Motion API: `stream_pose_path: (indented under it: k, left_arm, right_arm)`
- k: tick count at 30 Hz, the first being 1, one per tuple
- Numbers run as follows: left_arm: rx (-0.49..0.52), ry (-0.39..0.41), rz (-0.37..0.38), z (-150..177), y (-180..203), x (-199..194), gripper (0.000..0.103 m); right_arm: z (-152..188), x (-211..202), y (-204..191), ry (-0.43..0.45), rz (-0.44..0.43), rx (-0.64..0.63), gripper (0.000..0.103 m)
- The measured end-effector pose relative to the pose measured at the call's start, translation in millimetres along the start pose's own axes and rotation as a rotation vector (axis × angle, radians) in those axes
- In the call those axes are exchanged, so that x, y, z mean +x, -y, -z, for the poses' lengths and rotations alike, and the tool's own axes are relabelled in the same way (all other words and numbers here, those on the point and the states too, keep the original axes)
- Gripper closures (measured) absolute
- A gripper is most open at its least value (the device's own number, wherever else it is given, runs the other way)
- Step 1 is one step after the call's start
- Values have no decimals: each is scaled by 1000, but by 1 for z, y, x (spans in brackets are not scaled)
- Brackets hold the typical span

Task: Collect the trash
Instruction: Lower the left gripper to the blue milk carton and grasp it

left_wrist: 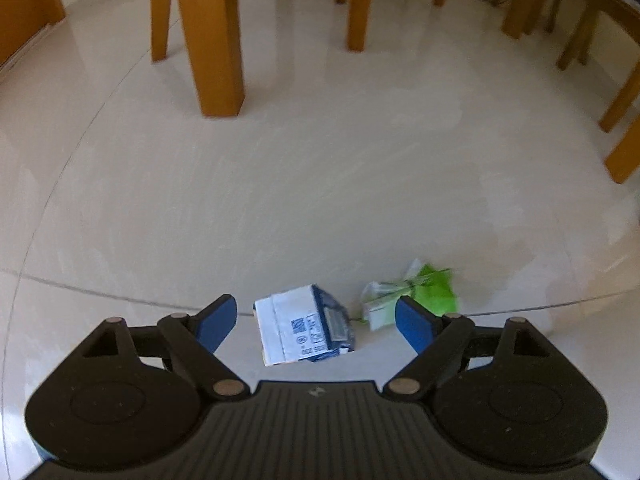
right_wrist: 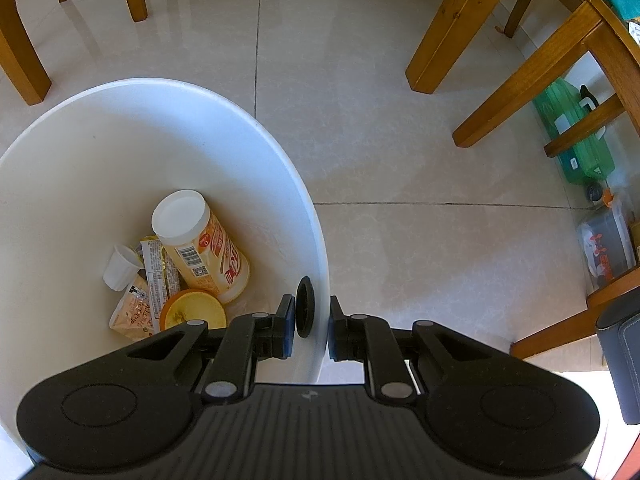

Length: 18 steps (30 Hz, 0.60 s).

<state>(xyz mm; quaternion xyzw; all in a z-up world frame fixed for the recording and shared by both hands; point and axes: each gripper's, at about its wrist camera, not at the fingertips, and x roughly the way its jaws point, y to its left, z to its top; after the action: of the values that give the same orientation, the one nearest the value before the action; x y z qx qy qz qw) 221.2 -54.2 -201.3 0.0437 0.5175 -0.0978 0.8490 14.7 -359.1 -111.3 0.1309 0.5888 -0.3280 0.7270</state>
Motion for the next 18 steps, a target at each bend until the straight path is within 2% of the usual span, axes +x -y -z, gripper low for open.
stream_pose_path:
  k: [3, 7, 18]
  left_arm:
    - [-29, -14, -7, 6, -3, 11, 22]
    - [-65, -25, 37, 11, -10, 16, 44]
    - [-106, -29, 44, 14, -9, 32, 45]
  right_arm:
    - [-1, 1, 0, -4, 2, 3, 84]
    - [0, 2, -1, -5, 7, -4, 84]
    - [0, 3, -2, -6, 9, -1, 84]
